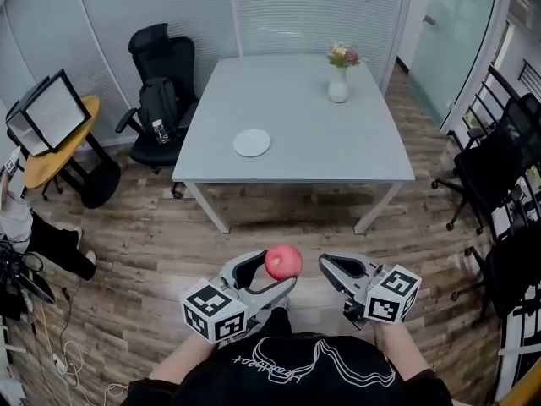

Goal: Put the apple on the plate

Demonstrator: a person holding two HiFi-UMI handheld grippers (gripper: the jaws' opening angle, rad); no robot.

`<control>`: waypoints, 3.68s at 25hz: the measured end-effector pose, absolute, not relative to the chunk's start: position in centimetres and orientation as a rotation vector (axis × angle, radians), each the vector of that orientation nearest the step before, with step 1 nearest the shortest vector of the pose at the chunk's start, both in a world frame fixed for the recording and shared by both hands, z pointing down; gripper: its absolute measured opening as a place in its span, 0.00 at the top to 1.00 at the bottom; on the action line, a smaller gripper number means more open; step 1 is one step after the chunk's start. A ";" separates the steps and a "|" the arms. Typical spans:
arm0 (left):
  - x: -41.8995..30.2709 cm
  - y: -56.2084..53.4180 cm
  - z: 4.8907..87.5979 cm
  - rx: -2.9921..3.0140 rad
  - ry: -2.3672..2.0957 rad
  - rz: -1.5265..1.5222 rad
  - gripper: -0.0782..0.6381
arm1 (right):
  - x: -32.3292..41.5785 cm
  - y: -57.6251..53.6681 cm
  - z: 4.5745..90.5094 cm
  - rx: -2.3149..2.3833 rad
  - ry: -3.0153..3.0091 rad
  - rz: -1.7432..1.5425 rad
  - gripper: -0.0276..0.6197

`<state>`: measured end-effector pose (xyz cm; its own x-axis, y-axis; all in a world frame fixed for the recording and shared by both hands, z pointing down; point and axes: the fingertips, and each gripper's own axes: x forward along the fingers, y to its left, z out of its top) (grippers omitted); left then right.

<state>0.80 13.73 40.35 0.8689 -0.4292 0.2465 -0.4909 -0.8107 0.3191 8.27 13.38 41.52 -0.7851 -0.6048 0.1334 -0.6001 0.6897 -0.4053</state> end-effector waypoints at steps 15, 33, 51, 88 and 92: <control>-2.2 -7.2 39.5 2.690 -0.696 0.234 0.42 | 6.3 -6.9 39.9 -1.042 2.817 -0.653 0.94; -3.4 -22.5 44.0 2.565 -0.930 0.352 0.42 | 3.7 -22.2 44.1 -0.770 2.913 -0.824 0.94; -3.6 -37.6 53.2 2.500 -1.092 0.573 0.42 | 6.2 -33.4 50.5 -0.820 2.968 -1.064 0.94; -4.6 -43.8 63.8 2.474 -1.215 0.856 0.42 | 8.8 -34.5 55.1 -0.890 2.859 -1.307 0.94; -4.4 -43.6 63.7 2.479 -1.222 0.903 0.42 | 8.1 -33.7 54.8 -0.876 2.885 -1.283 0.94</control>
<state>-4.43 -43.56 63.69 0.4614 -0.6350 0.6196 -0.7790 -0.6242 -0.0596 8.11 -33.75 54.76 -0.8485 -0.4158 0.3273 -0.5215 0.5526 -0.6501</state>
